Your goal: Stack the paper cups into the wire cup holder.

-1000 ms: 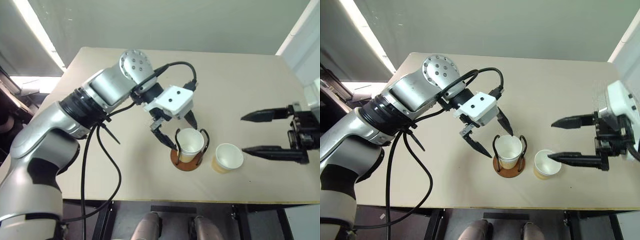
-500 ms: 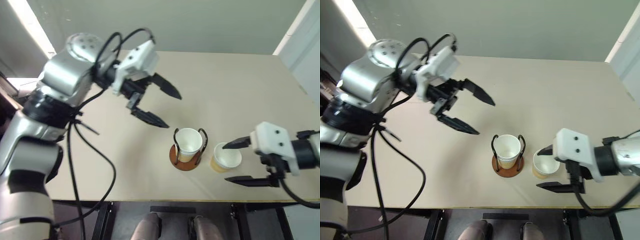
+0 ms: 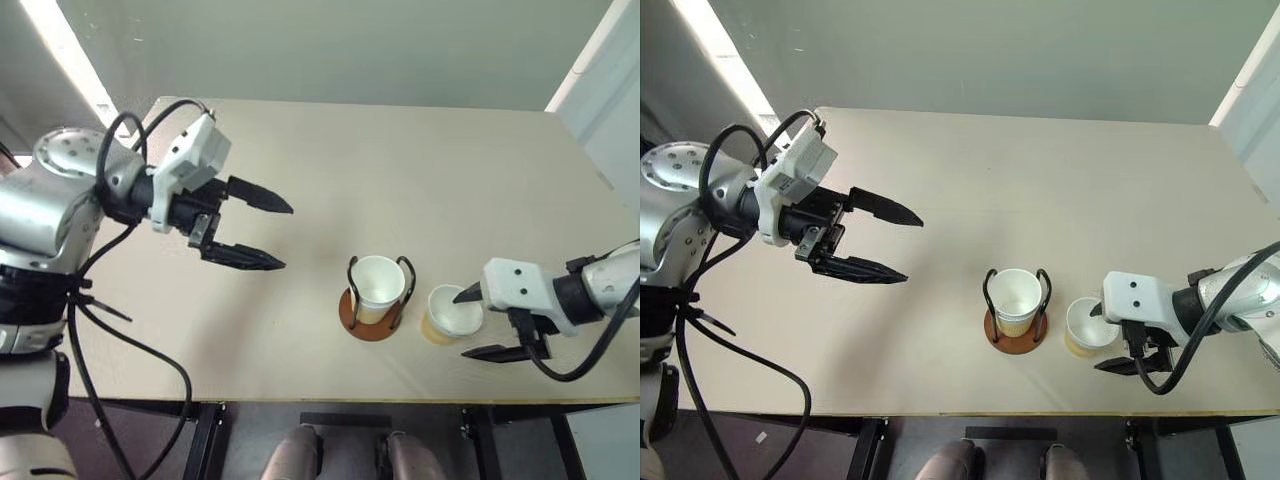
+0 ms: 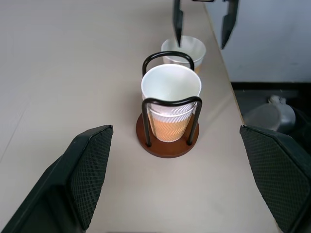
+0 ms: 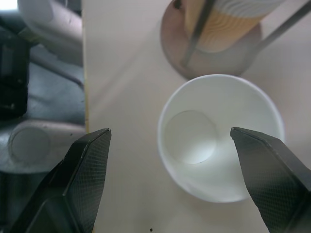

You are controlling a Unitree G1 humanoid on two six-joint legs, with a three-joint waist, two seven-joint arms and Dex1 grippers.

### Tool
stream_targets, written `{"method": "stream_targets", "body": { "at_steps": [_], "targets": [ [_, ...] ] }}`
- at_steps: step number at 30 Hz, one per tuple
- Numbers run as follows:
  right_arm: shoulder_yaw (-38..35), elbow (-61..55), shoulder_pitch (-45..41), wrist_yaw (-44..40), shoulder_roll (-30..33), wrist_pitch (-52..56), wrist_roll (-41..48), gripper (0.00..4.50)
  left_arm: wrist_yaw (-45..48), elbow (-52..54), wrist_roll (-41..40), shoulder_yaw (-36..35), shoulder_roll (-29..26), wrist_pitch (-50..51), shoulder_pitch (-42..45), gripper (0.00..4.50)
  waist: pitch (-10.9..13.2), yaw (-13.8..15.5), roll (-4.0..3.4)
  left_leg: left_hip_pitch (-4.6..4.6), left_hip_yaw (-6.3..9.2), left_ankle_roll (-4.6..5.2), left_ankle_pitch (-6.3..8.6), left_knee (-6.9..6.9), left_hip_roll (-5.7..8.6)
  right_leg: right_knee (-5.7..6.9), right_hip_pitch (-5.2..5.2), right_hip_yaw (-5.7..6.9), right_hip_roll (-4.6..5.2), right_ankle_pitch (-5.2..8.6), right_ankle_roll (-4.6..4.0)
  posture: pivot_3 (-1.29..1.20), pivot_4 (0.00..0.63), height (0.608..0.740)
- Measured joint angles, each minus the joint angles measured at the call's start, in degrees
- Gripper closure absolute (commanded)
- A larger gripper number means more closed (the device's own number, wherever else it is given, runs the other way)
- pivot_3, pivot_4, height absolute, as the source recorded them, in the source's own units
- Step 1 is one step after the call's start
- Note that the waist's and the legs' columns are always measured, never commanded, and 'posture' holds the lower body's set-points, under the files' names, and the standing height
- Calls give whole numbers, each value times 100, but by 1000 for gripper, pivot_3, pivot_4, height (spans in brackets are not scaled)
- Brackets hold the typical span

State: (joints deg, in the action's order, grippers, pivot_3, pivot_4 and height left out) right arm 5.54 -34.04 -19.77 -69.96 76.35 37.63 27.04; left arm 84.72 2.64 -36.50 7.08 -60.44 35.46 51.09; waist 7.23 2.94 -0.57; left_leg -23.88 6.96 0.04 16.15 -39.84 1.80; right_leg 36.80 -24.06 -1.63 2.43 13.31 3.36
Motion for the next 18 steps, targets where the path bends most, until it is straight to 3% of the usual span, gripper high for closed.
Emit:
{"method": "stream_targets", "body": {
  "at_steps": [8,11,18],
  "targets": [
    [736,62,-343,-216,-208,-400,-886,409,-162,219,-40,-327,13,276,-257,22,-1,-19,1,12,-1,0,1,-1,0,6,8,-1,0,0,-1,0,150,740],
    [1105,129,-510,-253,-399,-599,-1384,1013,-143,227,-48,-397,30,302,-331,0,-2,-27,2,13,0,1,1,-1,0,7,9,-1,0,0,-1,0,150,740],
    [1273,389,-572,-496,-536,-861,-1717,3680,296,170,-58,-489,-48,212,-653,0,-2,-27,3,13,0,0,2,-1,0,7,8,-2,0,1,-2,0,150,740]
  ]
}}
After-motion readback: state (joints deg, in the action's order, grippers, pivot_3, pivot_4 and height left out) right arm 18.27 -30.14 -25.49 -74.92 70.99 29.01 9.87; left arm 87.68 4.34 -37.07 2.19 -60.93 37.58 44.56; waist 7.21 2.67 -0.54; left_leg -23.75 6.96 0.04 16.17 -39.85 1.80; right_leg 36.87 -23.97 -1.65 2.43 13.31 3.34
